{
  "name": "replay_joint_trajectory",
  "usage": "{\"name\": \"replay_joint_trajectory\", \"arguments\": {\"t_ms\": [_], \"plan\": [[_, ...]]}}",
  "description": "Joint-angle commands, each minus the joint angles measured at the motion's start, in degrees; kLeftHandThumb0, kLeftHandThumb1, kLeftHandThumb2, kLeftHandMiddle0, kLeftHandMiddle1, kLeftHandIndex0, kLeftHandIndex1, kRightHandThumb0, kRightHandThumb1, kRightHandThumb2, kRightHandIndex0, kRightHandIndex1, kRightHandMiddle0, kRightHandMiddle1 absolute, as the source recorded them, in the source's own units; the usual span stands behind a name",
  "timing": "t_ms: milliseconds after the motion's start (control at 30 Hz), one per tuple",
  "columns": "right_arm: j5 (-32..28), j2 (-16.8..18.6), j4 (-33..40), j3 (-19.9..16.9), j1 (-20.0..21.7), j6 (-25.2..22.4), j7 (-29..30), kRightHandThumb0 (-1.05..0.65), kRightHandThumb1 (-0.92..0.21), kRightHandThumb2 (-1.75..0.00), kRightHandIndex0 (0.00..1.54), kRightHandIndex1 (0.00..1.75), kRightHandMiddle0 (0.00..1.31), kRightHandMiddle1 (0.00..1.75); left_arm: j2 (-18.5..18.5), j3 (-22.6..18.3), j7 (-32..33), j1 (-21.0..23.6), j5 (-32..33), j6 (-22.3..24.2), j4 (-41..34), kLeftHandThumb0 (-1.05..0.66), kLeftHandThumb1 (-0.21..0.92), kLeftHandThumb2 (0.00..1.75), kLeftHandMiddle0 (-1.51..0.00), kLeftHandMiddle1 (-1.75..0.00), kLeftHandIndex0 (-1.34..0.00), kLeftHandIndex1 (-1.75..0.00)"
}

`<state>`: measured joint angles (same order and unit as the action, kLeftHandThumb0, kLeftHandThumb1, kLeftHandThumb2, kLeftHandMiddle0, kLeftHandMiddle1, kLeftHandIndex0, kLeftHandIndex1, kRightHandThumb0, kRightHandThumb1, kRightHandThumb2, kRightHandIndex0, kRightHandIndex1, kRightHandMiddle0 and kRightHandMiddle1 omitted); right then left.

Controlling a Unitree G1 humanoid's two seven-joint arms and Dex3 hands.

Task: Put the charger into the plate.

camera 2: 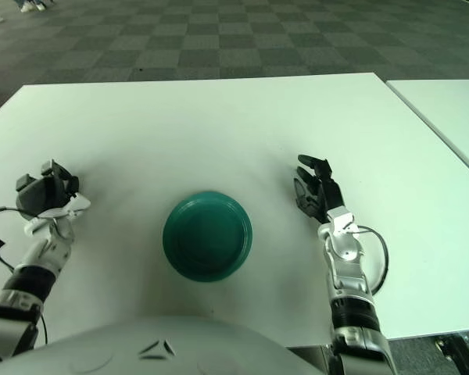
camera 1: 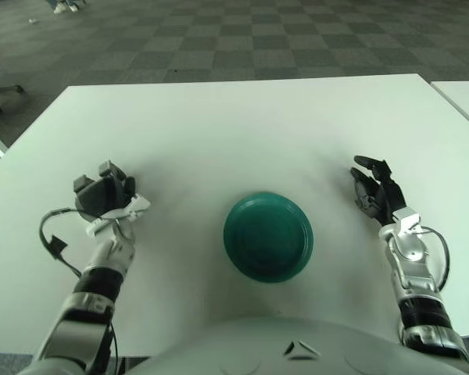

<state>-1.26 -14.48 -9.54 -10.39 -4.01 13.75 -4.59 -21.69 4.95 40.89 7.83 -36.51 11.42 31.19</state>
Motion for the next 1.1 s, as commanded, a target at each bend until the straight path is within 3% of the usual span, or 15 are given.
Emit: {"name": "replay_joint_trajectory", "arguments": {"t_ms": [0, 133, 467, 600, 733, 800, 967, 1067], "plan": [[-0.11, 0.37, 17.49, -2.55, -5.02, -11.42, 2.98, -0.54, -0.92, -0.62, 0.4, 0.11, 0.03, 0.92, 2.21, 0.51, 4.14, -2.27, 0.56, -2.8, 3.38, -0.44, 0.39, 1.22, -1.15, -1.75, -0.54, -1.75], [3.73, 1.92, 24.02, 0.18, -3.45, -19.13, 5.08, -0.49, -0.91, -0.61, 0.41, 0.11, 0.04, 0.92, 2.65, 1.33, 8.38, 0.02, -0.49, -3.92, 7.86, -0.43, 0.43, 1.18, -1.16, -1.75, -0.52, -1.75], [3.01, -0.39, 23.99, -1.65, -0.74, -25.13, 3.71, -0.47, -0.91, -0.62, 0.44, 0.11, 0.05, 0.92, 2.47, 3.37, 14.83, 1.32, -2.8, -4.57, 11.5, -0.43, 0.44, 1.16, -1.11, -1.75, -0.51, -1.75], [4.31, 0.95, 25.3, -1.15, -4.63, -22.04, 4.76, -0.46, -0.91, -0.62, 0.46, 0.11, 0.05, 0.92, 2.45, 3.63, 15.65, 2.08, -2.56, -5.4, 12.99, -0.43, 0.44, 1.16, -1.1, -1.75, -0.51, -1.75], [4.54, 1.47, 30.73, -0.52, -5.67, -25.81, 4.74, -0.45, -0.9, -0.64, 0.47, 0.11, 0.07, 0.92, 2.67, 3.82, 17.46, 3.11, -2.28, -6.91, 15.08, -0.43, 0.44, 1.16, -1.09, -1.75, -0.51, -1.75], [2.92, 0.49, 30.0, -1.9, -4.04, -27.43, 3.5, -0.44, -0.89, -0.65, 0.47, 0.11, 0.07, 0.91, 2.65, 4.0, 18.43, 3.38, -2.24, -8.03, 15.82, -0.43, 0.44, 1.16, -1.09, -1.75, -0.51, -1.75], [0.89, 0.09, 27.77, -3.26, -2.24, -28.38, 2.04, -0.44, -0.88, -0.67, 0.45, 0.1, 0.06, 0.91, 2.54, 4.61, 18.6, 2.74, -2.78, -7.97, 13.36, -0.43, 0.43, 1.17, -1.09, -1.75, -0.51, -1.75], [0.76, 1.8, 29.32, -2.77, -3.98, -28.13, 2.65, -0.44, -0.88, -0.67, 0.44, 0.09, 0.06, 0.91, 1.55, 4.2, 15.41, -0.49, -3.94, -4.87, 1.32, -0.43, 0.43, 1.17, -1.09, -1.75, -0.52, -1.75]]}}
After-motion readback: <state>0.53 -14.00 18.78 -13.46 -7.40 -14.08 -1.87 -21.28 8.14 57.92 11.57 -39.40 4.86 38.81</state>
